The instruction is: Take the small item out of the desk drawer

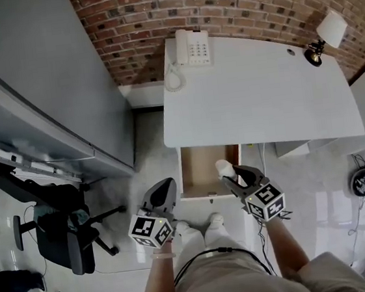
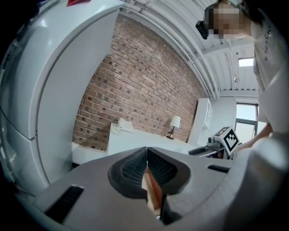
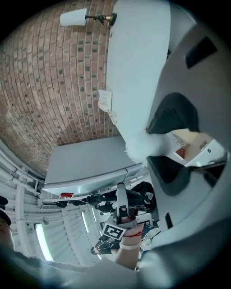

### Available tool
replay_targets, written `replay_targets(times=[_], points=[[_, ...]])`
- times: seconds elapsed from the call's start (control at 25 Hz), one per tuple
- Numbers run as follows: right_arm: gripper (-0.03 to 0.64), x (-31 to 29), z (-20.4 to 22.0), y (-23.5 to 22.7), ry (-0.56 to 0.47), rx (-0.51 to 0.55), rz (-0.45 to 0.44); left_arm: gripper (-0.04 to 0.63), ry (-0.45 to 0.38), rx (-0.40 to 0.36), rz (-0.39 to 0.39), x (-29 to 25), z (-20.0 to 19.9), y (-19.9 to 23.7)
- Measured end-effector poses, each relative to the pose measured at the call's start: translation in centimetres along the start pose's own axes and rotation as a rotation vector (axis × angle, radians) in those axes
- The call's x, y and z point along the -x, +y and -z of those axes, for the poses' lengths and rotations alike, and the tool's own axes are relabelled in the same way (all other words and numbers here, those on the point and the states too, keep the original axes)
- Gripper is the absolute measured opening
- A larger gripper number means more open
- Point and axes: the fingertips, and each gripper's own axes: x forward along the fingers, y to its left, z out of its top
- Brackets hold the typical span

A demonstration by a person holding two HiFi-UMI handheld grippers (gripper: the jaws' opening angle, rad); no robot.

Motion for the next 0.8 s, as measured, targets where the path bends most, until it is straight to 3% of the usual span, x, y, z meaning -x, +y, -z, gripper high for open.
replay_targets(times=[0.44,0.8], points=[[0.163,1.9,-5.1,-0.3,-0.107,0.024,0.034,0.006,-0.070,-0.077,-0.001,1.0,-5.4,-0.2],[0.163,3.8,-7.8,-0.8,-0.186,0.007,0.057,0.005,-0.106,-0.142,-0.057,2.6,-7.9,0.1]])
